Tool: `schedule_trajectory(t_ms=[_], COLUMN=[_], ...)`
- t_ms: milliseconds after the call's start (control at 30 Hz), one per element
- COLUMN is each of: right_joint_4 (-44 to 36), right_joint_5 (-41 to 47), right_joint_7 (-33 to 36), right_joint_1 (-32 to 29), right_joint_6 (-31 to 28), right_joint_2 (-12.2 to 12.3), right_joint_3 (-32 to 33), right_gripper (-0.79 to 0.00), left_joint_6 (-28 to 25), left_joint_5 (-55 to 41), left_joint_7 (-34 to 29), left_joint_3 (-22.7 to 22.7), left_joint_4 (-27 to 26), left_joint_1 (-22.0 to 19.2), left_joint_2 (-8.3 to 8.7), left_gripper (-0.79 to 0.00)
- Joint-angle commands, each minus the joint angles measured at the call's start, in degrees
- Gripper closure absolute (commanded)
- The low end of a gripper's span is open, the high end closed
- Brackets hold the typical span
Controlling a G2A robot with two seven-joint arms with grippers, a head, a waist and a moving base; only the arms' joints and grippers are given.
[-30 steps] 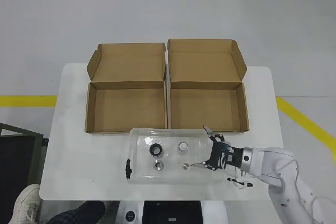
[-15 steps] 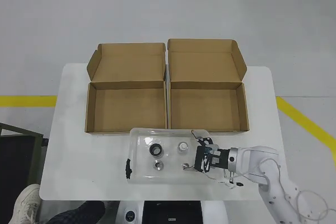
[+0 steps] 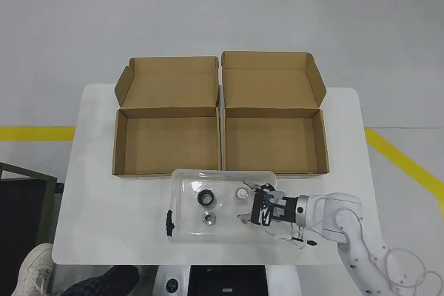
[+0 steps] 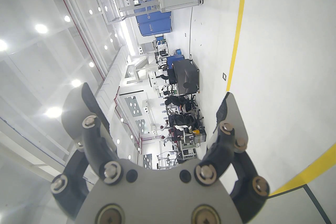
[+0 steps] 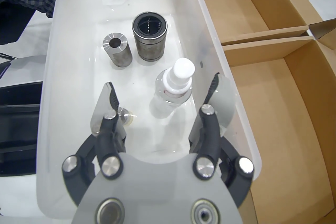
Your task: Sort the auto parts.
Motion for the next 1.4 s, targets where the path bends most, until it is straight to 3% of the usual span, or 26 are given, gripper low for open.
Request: schedule_trajectory(t_ms=[0,67,133,200,400,533,600,633,1067,1367], right_joint_4=[0.34,0.71,1.15,1.53,2.67,3.21,3.28,3.22,2.52,4.92], right_joint_5=[0.10,0.20,0.16,0.21,0.79,1.14,1.26,1.32,4.65,15.42], right_joint_7=[0.04,0.20,0.67,1.05,1.63,1.76,1.79,1.70,-5.26,-13.84], right_joint_1=[0.37,0.86,1.42,1.91,3.04,3.60,3.77,3.82,3.64,4.03], right_joint_6=[0.27,0.59,1.07,1.53,2.17,2.38,2.34,2.31,-1.62,-3.93], right_joint_2=[0.02,0.02,0.01,-0.01,0.02,0.09,0.15,0.18,0.96,1.17], right_joint_3=[-0.32,-0.76,-1.29,-1.81,-2.82,-3.27,-3.42,-3.46,-2.21,-0.08], right_gripper=[-0.489,-0.526,-0.514,-0.363,-0.329,-0.197,-0.018,0.000,0.000,0.000], left_joint_6=[0.00,0.00,0.00,0.00,0.00,0.00,0.00,0.00,0.00,0.00], left_joint_5=[0.00,0.00,0.00,0.00,0.00,0.00,0.00,0.00,0.00,0.00], left_joint_7=[0.00,0.00,0.00,0.00,0.00,0.00,0.00,0.00,0.00,0.00], left_joint_3=[0.00,0.00,0.00,0.00,0.00,0.00,0.00,0.00,0.00,0.00], left_joint_4=[0.00,0.00,0.00,0.00,0.00,0.00,0.00,0.00,0.00,0.00], left_joint_1=[0.00,0.00,0.00,0.00,0.00,0.00,0.00,0.00,0.00,0.00], left_joint_2=[0.00,0.00,0.00,0.00,0.00,0.00,0.00,0.00,0.00,0.00], left_gripper=[-0.785,-0.785,-0.785,-0.785,-0.785,-0.785,-0.785,-0.785,-0.785,-0.785])
